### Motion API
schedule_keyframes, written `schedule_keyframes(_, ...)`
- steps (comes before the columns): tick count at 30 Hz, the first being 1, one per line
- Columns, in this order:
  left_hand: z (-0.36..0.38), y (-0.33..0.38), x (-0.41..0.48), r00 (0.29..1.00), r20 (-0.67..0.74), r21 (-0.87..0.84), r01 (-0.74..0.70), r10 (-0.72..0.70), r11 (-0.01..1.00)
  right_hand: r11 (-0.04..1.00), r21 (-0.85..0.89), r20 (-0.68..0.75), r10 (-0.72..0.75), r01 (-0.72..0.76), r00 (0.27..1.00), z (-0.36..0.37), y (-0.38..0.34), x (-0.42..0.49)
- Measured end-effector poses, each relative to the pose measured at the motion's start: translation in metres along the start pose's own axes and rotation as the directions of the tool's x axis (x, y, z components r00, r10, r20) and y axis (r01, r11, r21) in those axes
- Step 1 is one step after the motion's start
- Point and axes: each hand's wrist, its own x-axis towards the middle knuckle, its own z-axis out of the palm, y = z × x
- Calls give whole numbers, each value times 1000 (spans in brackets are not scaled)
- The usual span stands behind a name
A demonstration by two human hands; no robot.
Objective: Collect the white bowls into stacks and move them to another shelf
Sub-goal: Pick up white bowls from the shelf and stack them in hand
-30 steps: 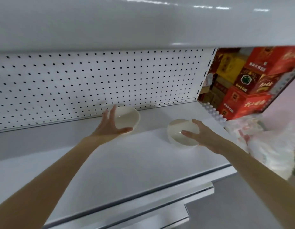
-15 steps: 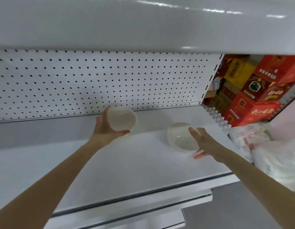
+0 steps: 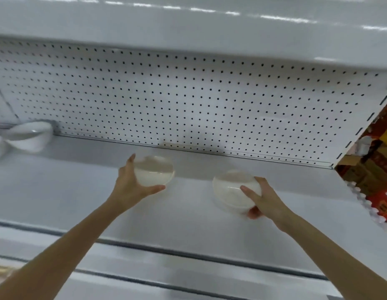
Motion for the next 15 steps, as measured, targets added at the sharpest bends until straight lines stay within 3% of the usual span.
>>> schedule_keyframes(8, -88, -72, -11, 988, -131, 35, 85, -80, 996, 996, -15, 216, -79, 85, 973, 126, -57, 23)
schedule_keyframes(15, -185, -141, 14, 993, -84, 68, 91, -85, 994, 992, -33, 246, -110, 122, 963, 246, -110, 50)
